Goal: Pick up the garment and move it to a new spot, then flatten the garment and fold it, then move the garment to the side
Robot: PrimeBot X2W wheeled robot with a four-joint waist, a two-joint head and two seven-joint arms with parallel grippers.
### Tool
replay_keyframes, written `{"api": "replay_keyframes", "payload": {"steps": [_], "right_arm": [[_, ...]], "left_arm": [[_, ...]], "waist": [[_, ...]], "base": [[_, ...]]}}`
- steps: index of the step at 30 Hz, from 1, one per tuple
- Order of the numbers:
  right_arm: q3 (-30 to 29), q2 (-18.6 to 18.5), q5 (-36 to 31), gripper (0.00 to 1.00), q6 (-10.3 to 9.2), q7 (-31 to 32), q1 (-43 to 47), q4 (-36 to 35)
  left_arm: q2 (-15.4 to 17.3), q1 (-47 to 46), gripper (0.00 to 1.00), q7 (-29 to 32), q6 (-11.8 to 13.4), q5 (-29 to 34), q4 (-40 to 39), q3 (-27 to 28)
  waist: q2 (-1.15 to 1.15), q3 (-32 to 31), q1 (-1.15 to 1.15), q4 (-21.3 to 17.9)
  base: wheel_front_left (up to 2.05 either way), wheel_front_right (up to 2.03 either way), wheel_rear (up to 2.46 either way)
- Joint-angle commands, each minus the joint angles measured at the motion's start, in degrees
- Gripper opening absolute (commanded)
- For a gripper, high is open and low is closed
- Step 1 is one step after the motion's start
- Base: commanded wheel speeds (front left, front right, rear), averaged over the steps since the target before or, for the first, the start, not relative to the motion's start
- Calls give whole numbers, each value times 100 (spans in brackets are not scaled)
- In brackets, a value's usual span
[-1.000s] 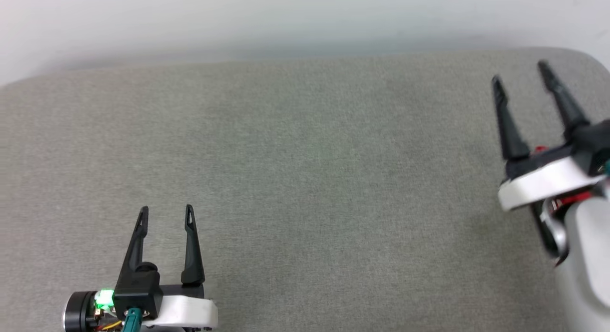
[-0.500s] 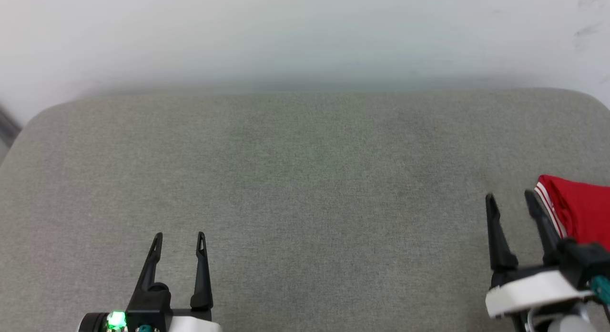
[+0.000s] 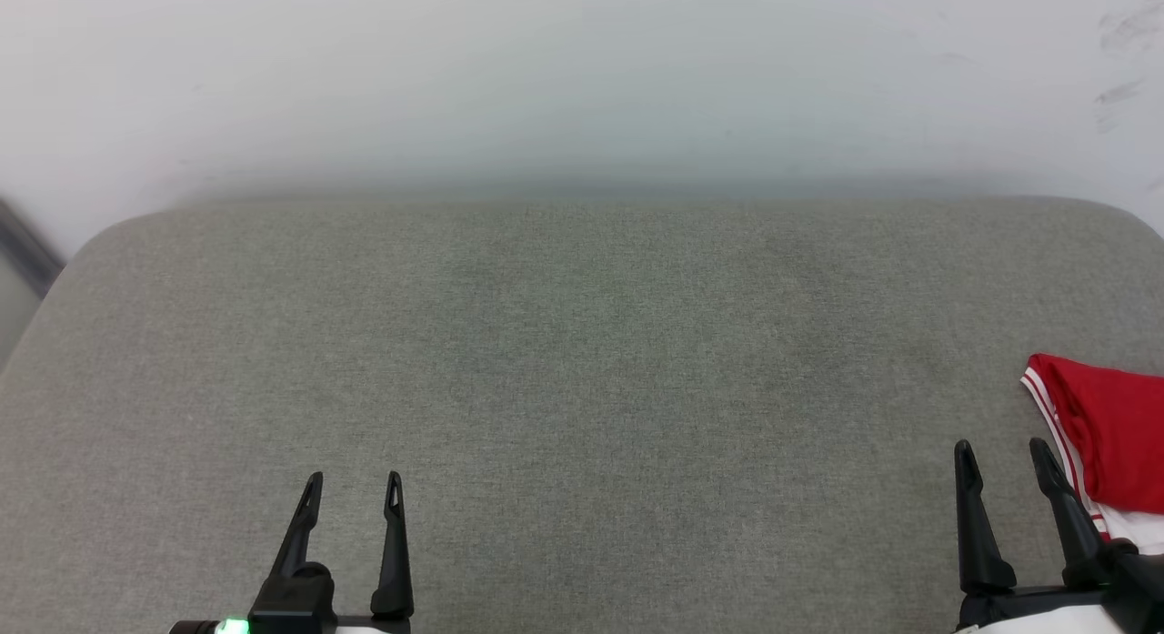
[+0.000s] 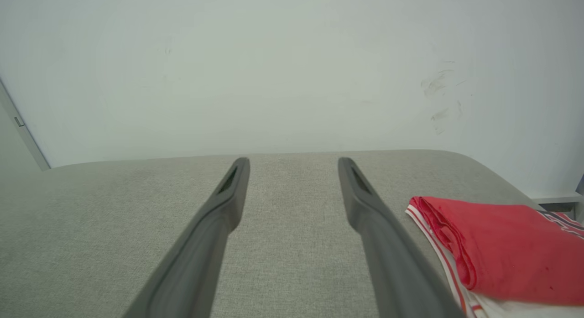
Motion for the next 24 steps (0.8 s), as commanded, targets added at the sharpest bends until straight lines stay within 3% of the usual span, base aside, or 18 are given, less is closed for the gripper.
{"api": "replay_keyframes", "payload": {"steps": [1,7,8,12,24], "right_arm": [[-2,35,3,100,-5,-9,85,-61],[15,38,83,100,-5,-9,141,-97],[9,11,69,0,0,0,79,-71],[22,12,85,0,0,9,101,119],[79,-56,1524,0,0,284,-139,313]], "left_arm": [[-8,42,100,-13,-12,-15,0,22],[-21,54,100,-13,-58,-23,-32,68],[-22,12,0,0,-54,-28,-20,51],[-43,58,0,4,-58,-65,170,25],[15,-170,0,279,-236,-1600,322,122]], "waist": [[0,-1,1,-2],[0,5,1,-10],[0,5,1,-10],[0,5,1,-11],[0,9,1,-11]], "base": [[0,0,0],[0,0,0],[0,0,0],[0,0,0],[0,0,0]]}}
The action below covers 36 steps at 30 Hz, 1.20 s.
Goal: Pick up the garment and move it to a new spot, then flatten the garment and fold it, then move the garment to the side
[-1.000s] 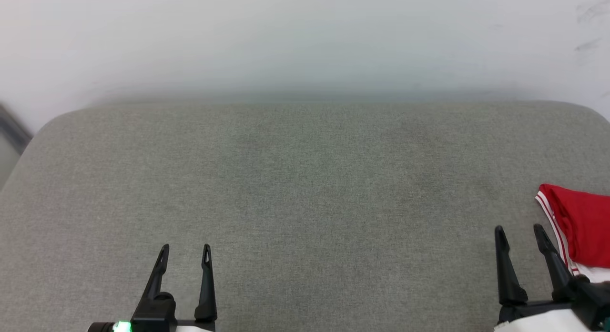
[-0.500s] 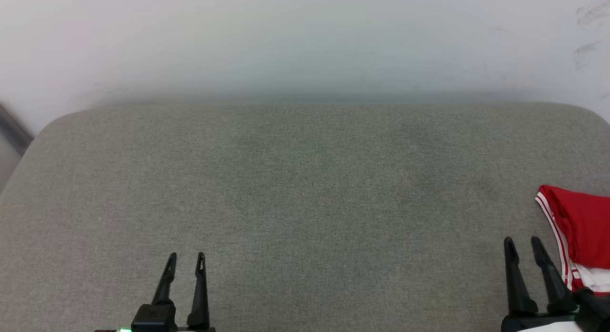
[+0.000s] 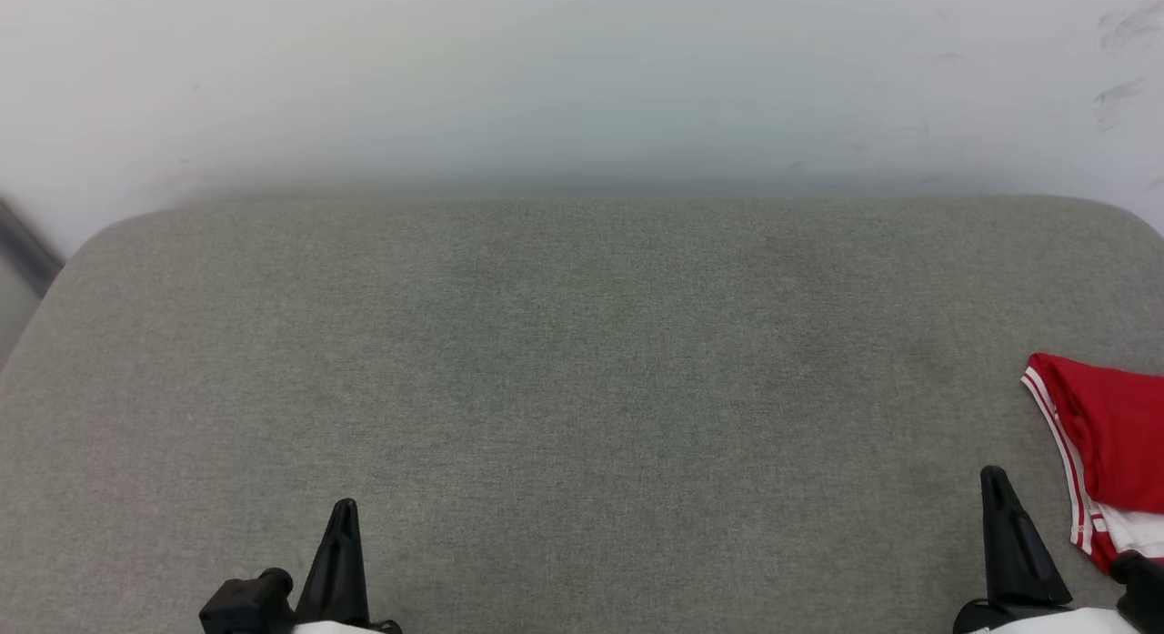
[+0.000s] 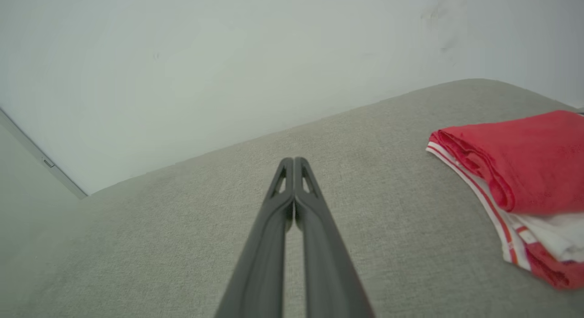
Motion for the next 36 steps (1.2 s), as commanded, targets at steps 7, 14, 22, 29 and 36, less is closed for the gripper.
{"api": "replay_keyframes", "payload": {"steps": [7,14,22,29,36], "right_arm": [[31,-82,930,0,-1,177,-318,60],[43,-104,1604,0,-1,319,-435,158],[49,-122,2309,0,-1,477,-560,263],[48,-133,2874,0,-1,608,-661,347],[44,-140,3397,0,-1,735,-752,430]], "left_arm": [[72,-292,0,176,-137,-973,60,88],[90,-416,0,318,-232,-1695,159,146],[104,-540,0,474,-328,-2451,243,214],[112,-635,0,600,-408,-3056,306,273],[117,-721,0,727,-485,-3616,368,335]], "waist": [[0,2,0,0],[0,4,0,0],[0,6,0,0],[0,8,0,0],[0,10,0,0]], "base": [[0,0,0],[0,0,0],[0,0,0],[0,0,0],[0,0,0]]}}
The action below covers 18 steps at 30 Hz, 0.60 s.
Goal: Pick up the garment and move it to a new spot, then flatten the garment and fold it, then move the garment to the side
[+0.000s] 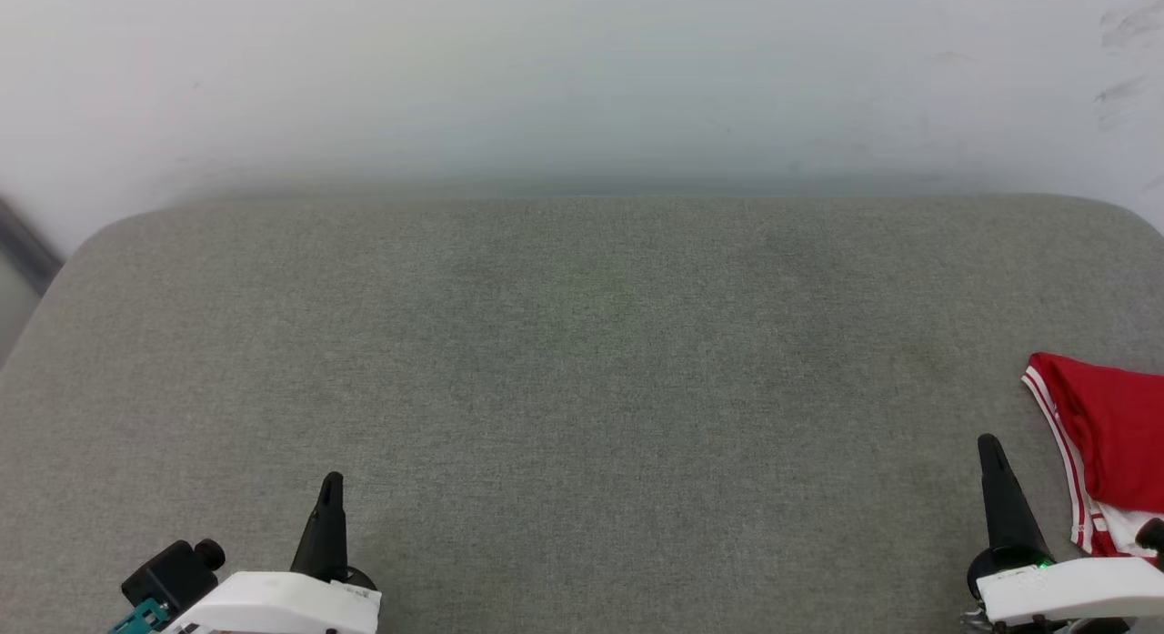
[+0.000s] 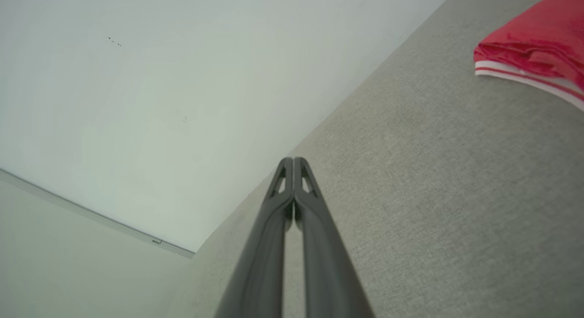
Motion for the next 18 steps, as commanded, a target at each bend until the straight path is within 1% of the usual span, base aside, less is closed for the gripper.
{"api": "replay_keyframes", "payload": {"steps": [1,13,14,18], "right_arm": [[-9,-59,229,0,0,48,-175,-17],[-24,-62,1032,0,0,248,-310,107],[-30,-62,1216,0,0,300,-348,138],[-34,-61,1398,0,0,348,-389,166]], "left_arm": [[28,-154,0,51,-60,-233,-26,49],[28,-294,0,253,-174,-1092,74,147],[26,-319,0,299,-200,-1290,100,173],[24,-358,0,343,-224,-1484,124,199]], "waist": [[0,1,0,0],[0,4,0,0],[0,5,0,0],[0,6,0,0]], "base": [[0,0,0],[0,0,0],[0,0,0],[0,0,0]]}}
